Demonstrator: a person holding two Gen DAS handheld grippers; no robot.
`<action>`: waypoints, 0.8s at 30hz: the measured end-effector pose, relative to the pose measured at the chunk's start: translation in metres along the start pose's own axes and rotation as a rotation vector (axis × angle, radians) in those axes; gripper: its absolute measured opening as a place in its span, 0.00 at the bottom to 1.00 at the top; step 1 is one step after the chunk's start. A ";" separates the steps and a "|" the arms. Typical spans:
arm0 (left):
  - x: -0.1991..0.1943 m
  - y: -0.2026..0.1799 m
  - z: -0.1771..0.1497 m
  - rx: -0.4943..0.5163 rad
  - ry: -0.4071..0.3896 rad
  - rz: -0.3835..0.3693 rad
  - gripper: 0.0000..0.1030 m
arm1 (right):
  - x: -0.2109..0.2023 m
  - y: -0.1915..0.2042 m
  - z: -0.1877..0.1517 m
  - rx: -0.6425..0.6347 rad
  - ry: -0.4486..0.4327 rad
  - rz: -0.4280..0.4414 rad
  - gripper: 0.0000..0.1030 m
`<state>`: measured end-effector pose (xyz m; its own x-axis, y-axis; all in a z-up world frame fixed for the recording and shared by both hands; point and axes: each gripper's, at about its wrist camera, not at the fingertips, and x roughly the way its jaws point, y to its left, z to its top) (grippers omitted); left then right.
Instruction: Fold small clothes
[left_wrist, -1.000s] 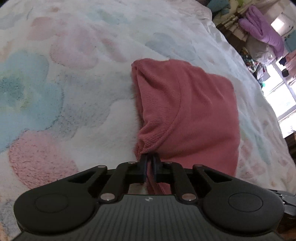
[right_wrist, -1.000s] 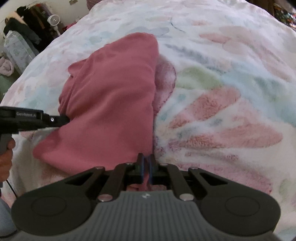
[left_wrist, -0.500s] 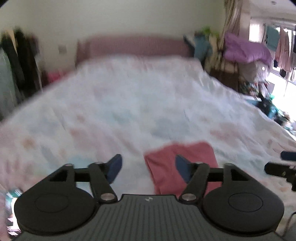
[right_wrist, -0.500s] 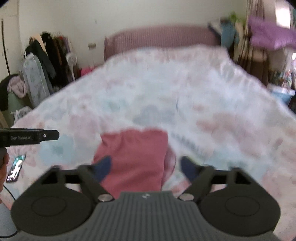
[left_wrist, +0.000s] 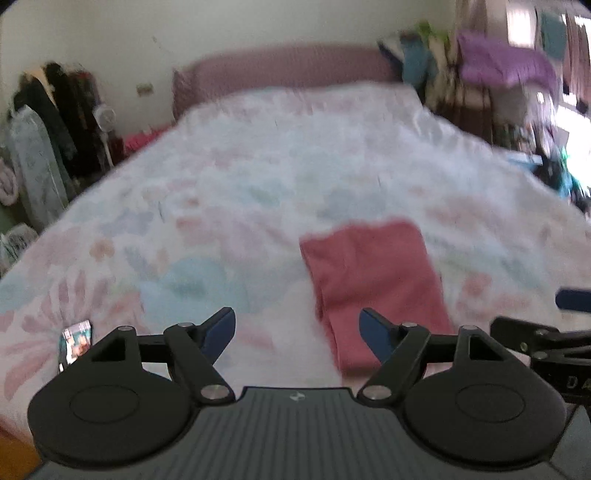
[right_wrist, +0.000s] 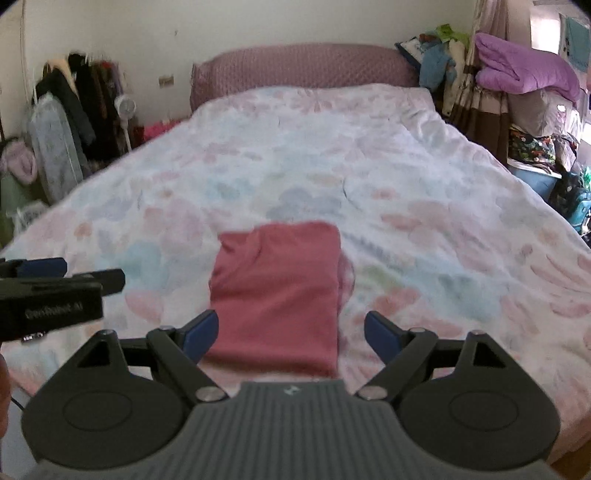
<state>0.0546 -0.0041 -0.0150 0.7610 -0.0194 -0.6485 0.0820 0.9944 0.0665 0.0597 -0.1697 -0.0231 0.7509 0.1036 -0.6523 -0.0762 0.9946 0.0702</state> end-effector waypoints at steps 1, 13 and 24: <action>0.002 -0.001 -0.006 0.002 0.028 -0.004 0.87 | 0.001 0.004 -0.005 -0.015 0.017 -0.005 0.80; -0.002 -0.018 -0.043 0.049 0.136 -0.023 0.87 | 0.006 0.008 -0.056 -0.018 0.121 -0.036 0.80; -0.011 -0.016 -0.042 0.041 0.114 -0.014 0.87 | -0.003 0.009 -0.059 -0.007 0.105 -0.033 0.80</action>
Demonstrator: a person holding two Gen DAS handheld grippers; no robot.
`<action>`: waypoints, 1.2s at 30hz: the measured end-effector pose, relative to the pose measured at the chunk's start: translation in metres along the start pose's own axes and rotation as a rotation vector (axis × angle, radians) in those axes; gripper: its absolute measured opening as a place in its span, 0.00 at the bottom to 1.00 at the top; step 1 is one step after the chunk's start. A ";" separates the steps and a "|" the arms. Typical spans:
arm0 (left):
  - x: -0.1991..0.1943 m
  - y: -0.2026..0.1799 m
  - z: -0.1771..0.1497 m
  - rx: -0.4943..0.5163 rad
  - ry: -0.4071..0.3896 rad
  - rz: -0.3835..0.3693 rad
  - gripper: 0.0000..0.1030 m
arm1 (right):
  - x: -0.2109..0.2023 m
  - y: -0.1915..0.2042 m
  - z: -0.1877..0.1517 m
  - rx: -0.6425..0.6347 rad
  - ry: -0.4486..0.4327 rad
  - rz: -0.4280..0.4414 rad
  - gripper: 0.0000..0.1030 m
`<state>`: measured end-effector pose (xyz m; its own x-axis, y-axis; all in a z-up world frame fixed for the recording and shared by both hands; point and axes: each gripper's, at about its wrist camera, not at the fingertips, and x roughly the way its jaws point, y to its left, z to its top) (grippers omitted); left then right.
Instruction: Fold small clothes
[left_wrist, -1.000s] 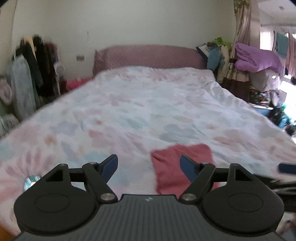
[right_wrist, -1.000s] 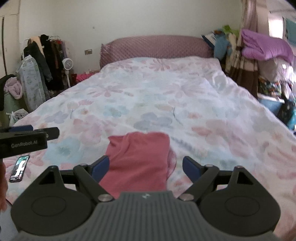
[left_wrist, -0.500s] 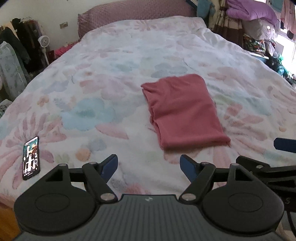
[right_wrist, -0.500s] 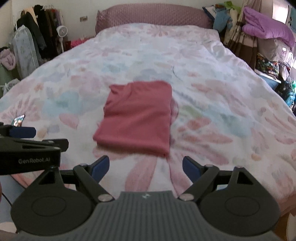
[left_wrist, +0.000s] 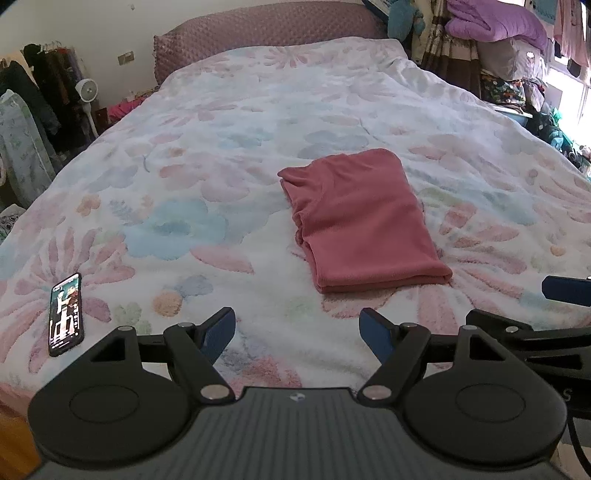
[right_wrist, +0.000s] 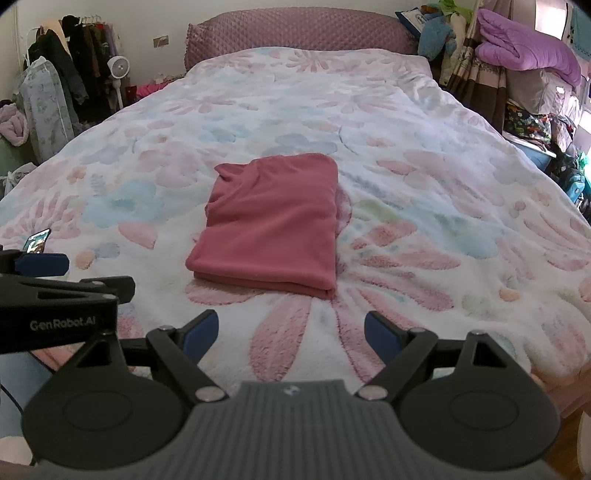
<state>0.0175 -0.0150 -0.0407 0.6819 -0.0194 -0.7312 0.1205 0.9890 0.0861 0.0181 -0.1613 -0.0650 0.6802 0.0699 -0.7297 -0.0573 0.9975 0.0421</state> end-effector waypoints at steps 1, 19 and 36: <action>-0.001 0.000 0.000 0.000 -0.003 0.003 0.87 | 0.000 0.000 0.001 0.002 -0.002 0.004 0.80; -0.001 0.000 -0.003 0.005 0.000 0.000 0.87 | -0.003 0.000 0.000 0.001 -0.012 0.010 0.80; -0.003 -0.001 -0.003 0.011 -0.001 -0.013 0.87 | -0.006 0.003 0.002 -0.009 -0.015 0.015 0.80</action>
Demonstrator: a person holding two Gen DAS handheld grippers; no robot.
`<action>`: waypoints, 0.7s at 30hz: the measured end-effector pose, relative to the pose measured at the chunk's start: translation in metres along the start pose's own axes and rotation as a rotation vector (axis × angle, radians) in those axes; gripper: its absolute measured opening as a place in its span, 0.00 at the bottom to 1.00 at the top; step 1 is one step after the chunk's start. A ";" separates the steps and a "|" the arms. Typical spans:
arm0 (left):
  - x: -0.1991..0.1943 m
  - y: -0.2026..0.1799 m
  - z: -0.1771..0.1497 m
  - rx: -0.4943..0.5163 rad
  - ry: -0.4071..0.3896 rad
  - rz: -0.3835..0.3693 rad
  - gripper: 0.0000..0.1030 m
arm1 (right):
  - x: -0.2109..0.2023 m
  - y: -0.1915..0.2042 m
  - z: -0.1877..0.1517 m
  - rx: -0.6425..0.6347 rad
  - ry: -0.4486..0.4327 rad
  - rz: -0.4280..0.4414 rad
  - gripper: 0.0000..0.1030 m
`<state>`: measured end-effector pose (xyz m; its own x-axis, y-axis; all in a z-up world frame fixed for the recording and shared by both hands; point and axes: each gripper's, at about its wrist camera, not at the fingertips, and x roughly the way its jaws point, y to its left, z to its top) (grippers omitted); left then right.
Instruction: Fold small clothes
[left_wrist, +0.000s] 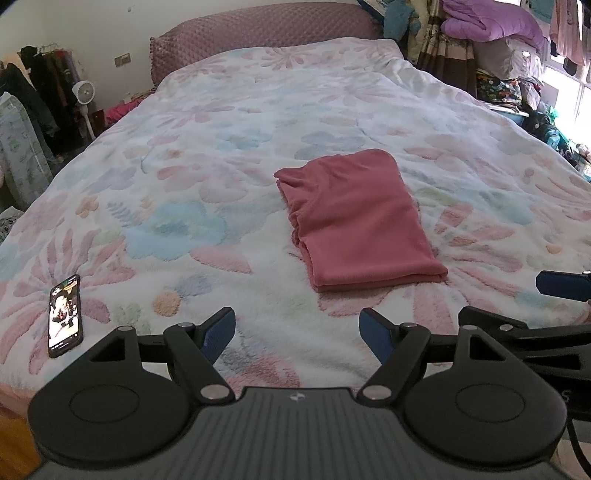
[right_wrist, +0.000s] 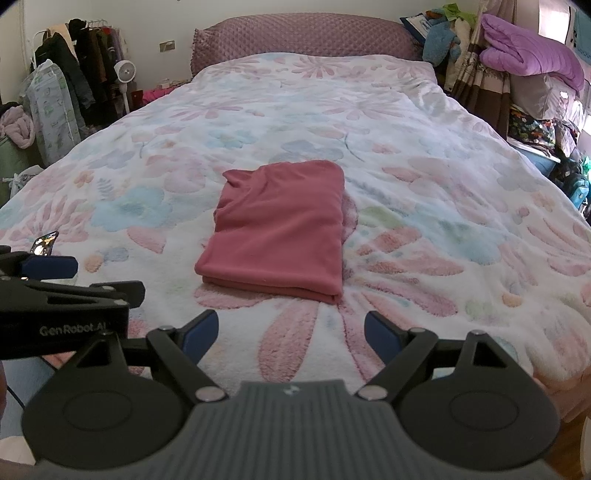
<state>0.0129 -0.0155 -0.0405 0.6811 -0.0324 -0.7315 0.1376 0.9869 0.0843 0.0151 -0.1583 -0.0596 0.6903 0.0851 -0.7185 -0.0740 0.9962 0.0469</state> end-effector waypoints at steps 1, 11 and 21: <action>0.000 0.000 0.000 0.001 -0.001 0.000 0.87 | 0.000 0.000 0.000 0.001 0.000 0.000 0.80; 0.000 0.001 0.001 0.001 -0.004 -0.003 0.87 | 0.000 0.000 0.001 0.001 0.000 0.002 0.80; 0.001 0.001 0.001 -0.004 -0.002 -0.004 0.87 | -0.001 -0.001 0.001 0.005 -0.004 0.001 0.80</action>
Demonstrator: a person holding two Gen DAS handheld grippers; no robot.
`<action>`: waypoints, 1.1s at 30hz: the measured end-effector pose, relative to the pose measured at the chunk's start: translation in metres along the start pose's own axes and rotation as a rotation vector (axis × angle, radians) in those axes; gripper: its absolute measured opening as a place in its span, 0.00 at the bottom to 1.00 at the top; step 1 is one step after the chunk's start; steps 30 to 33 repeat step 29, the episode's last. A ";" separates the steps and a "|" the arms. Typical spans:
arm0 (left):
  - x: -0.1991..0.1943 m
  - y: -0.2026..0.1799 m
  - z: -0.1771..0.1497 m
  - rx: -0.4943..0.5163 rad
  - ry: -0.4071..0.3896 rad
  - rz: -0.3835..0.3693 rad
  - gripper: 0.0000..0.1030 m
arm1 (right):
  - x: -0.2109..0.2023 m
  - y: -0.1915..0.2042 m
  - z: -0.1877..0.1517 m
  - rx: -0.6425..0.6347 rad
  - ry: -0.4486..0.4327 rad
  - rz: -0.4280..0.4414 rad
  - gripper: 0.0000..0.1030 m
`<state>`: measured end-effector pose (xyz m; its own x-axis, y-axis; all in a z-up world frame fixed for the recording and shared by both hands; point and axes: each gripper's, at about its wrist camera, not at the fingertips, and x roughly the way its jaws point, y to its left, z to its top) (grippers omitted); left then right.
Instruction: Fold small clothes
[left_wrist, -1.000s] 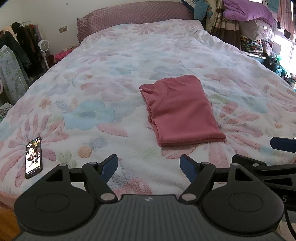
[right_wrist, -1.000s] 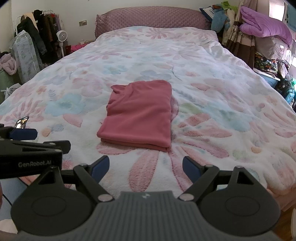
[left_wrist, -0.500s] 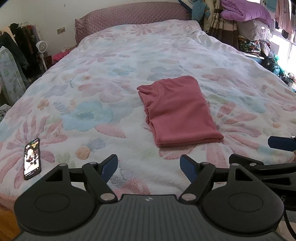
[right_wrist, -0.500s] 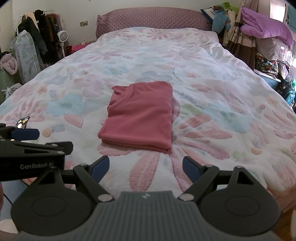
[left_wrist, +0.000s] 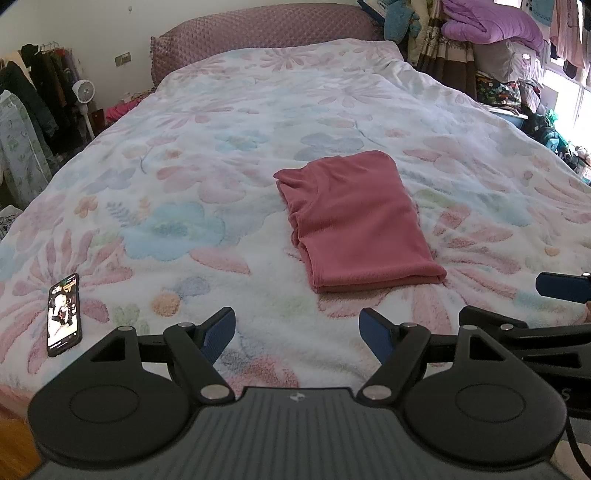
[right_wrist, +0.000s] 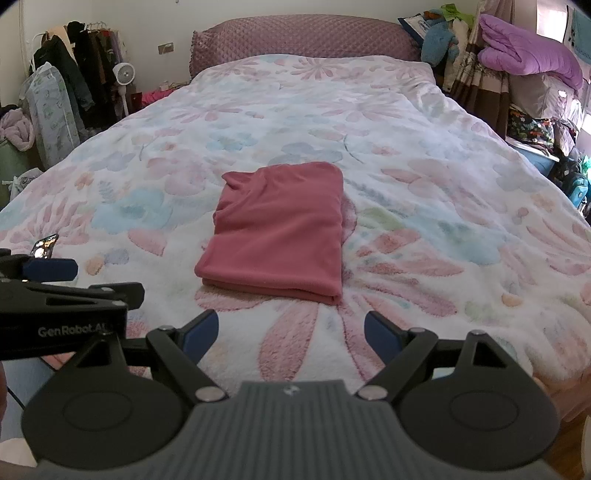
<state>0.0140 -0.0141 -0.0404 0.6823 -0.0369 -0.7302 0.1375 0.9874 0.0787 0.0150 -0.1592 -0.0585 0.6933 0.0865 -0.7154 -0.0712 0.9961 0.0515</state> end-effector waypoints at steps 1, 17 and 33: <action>0.000 0.000 0.000 0.000 0.000 0.000 0.87 | 0.000 0.000 0.000 0.001 0.000 0.000 0.80; -0.001 -0.003 -0.002 -0.005 0.003 -0.007 0.87 | 0.000 -0.002 -0.001 0.004 0.001 -0.003 0.80; -0.001 -0.001 -0.001 -0.003 -0.008 -0.003 0.87 | 0.001 -0.003 -0.001 0.009 0.001 -0.005 0.80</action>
